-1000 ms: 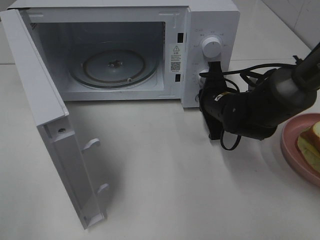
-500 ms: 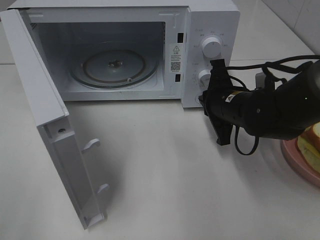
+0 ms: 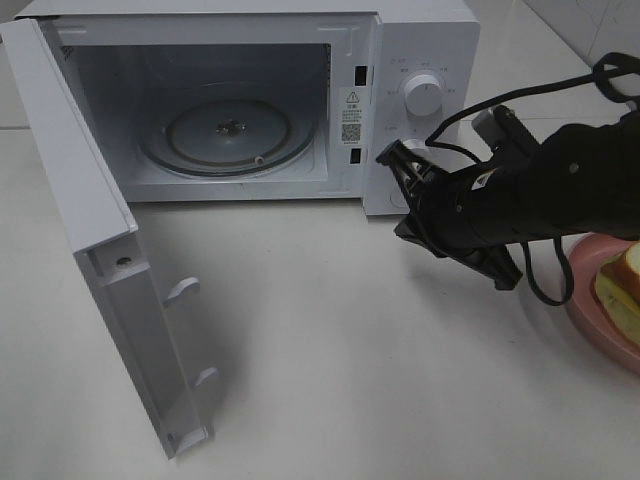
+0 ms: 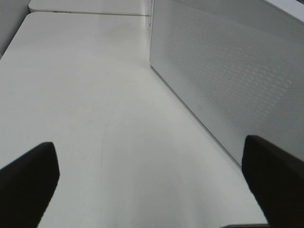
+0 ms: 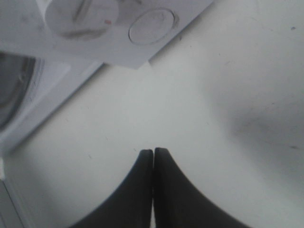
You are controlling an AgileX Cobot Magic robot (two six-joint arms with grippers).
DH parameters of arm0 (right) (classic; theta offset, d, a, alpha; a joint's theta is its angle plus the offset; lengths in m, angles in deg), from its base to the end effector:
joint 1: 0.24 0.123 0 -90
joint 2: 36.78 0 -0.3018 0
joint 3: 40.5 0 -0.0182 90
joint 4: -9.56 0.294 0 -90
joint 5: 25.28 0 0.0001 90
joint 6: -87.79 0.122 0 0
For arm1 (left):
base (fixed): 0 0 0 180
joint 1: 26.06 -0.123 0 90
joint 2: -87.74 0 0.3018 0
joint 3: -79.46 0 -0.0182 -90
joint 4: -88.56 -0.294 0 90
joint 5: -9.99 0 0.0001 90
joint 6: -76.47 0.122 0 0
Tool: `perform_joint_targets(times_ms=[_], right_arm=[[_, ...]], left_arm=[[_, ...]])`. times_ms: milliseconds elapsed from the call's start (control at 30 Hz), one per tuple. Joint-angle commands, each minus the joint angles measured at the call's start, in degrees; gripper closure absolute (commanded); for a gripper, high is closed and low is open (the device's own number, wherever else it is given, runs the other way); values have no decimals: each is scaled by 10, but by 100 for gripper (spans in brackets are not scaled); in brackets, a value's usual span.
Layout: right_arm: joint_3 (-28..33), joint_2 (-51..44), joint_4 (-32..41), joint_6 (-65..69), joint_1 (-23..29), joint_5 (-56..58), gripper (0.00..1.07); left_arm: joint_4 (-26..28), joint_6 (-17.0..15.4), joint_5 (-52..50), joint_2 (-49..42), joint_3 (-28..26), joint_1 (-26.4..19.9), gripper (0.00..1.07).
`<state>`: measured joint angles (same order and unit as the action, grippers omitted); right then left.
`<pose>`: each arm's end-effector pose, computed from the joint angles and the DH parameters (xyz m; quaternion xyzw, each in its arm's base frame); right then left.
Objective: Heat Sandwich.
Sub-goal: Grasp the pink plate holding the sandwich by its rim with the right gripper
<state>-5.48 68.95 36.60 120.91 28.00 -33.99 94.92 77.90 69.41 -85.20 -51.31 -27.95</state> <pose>0.3307 0.1681 0.1143 0.2631 0.8780 0.2546 0.3084 0.0448 -0.0102 0.2859 -0.0019 0.8454 -0.0400 0.5326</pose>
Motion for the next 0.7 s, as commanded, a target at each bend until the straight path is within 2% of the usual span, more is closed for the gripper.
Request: perform_joint_targets(times_ms=[33,167,300,500,700], right_arm=[[-1,-14,-10,-74,-3,40,104],[-1,-46,-10,-320,-3,143,102],[-2,-69,-10,-421,-14,204,101],[-2,-96,-40,-470,-46,268,99],[-2,-125,-147,-463,-73,337,97]], left_arm=[[1,0,-6,-15,2,0,6],[1,0,-6,-15,2,0,6],[1,0,-6,-15,2,0,6],[1,0,-6,-15,2,0,6],[1,0,-6,-15,2,0,6]])
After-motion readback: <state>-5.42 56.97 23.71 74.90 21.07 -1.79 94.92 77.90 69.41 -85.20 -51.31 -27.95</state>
